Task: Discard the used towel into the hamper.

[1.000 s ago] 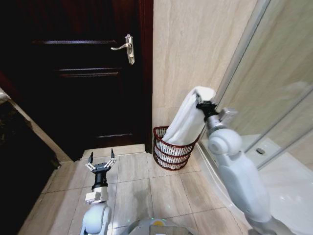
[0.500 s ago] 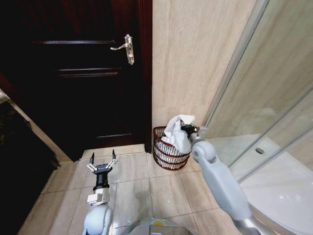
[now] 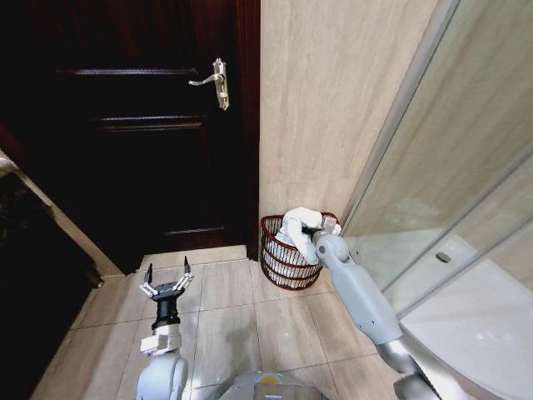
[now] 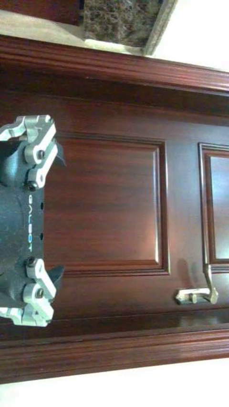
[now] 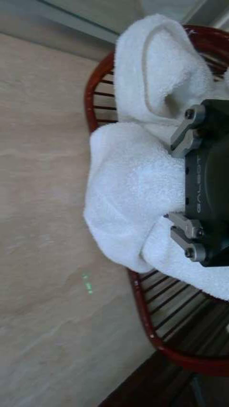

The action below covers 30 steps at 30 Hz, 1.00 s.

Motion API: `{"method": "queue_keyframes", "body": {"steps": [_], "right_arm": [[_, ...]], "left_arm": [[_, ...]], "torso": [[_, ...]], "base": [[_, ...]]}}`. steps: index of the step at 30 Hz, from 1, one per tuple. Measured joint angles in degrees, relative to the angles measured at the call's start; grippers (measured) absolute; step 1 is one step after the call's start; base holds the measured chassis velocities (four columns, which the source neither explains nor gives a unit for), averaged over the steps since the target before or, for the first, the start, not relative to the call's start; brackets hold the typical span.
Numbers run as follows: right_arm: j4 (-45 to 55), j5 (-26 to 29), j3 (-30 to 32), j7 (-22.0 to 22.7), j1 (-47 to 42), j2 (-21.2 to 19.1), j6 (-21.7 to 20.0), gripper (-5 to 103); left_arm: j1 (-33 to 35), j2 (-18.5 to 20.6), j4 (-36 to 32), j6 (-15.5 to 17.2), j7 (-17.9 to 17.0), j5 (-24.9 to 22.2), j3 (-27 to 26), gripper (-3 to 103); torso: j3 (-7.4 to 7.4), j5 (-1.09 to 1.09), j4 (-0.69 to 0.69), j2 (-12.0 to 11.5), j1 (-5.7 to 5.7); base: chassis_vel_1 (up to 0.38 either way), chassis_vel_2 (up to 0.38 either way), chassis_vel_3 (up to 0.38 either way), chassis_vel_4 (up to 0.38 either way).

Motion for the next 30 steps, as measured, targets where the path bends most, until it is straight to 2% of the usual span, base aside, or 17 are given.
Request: {"method": "queue_keyframes", "body": {"steps": [2, 3, 6, 7, 10, 11, 14, 18, 25, 28, 30], "right_arm": [[-1.1, 4.2, -0.3, 1.1, 1.4, -0.5, -2.7, 24], [-1.1, 4.2, -0.3, 1.1, 1.4, -0.5, -2.7, 24], [-4.5, 10.5, -1.1, 4.2, 4.5, -0.6, -4.6, 24], [-4.5, 10.5, -1.1, 4.2, 4.5, -0.6, -4.6, 24], [-8.4, 18.1, -1.4, 8.9, 8.1, 0.3, -5.3, 24], [-8.4, 18.1, -1.4, 8.9, 8.1, 0.3, -5.3, 24], [-13.2, 24.8, -1.6, 12.9, 12.0, 2.1, -5.4, 24], [-17.4, 28.4, -0.5, 14.1, 14.7, 4.1, -5.4, 24], [-23.6, 29.5, 1.0, 14.5, 16.1, 7.5, -5.4, 24], [-25.2, 28.4, 1.3, 14.2, 15.8, 8.4, -5.3, 24], [-26.4, 26.2, 1.7, 12.4, 14.8, 9.0, -5.1, 24]], "left_arm": [[-0.2, 0.0, -0.2, 0.2, 0.0, 0.0, 0.0, 100], [-0.2, 0.0, -0.2, 0.2, 0.0, 0.0, 0.0, 100], [-0.3, 0.0, -0.3, 0.3, -0.1, -0.2, 0.0, 100], [-0.3, 0.0, -0.3, 0.3, -0.1, -0.2, 0.0, 100], [0.0, 0.0, 0.2, -0.1, -0.1, -0.7, -0.2, 100], [0.0, 0.0, 0.2, -0.1, -0.1, -0.7, -0.2, 100], [0.2, 0.0, 1.0, -0.9, -0.1, -1.3, -0.5, 100], [0.1, 0.0, 1.1, -0.9, -0.1, -1.9, -0.7, 100], [-0.9, 0.0, 1.8, -0.8, -0.1, -2.4, -0.7, 100], [-1.2, 0.0, 1.9, -0.7, 0.1, -2.3, -0.4, 100], [-1.4, 0.0, 1.9, -0.5, 0.2, -2.3, -0.2, 100]], "torso": [[0.00, -0.02, -0.01, 0.0, 0.00], [0.00, -0.02, -0.01, 0.0, 0.00], [0.01, -0.02, 0.01, 0.0, 0.00], [0.01, -0.02, 0.01, 0.0, 0.00], [0.02, -0.01, 0.00, 0.0, 0.01], [0.02, -0.01, 0.00, 0.0, 0.01], [0.02, -0.01, -0.02, 0.0, 0.01], [0.02, -0.01, 0.00, 0.0, 0.01], [0.02, -0.01, -0.01, 0.0, 0.01], [0.02, -0.02, 0.01, 0.0, 0.01], [0.02, -0.01, 0.00, 0.0, 0.01]], "base": [[0.000, 0.000, 0.000, 0.000], [0.000, 0.000, 0.000, 0.000], [0.000, 0.000, 0.000, 0.000], [0.000, 0.000, 0.000, 0.000], [0.000, 0.000, 0.000, 0.000], [0.000, 0.000, 0.000, 0.000], [0.000, 0.000, 0.000, 0.000], [0.000, 0.000, 0.000, 0.000], [0.000, 0.000, 0.000, 0.000], [0.000, 0.000, 0.000, 0.000], [0.000, 0.000, 0.000, 0.000]]}}
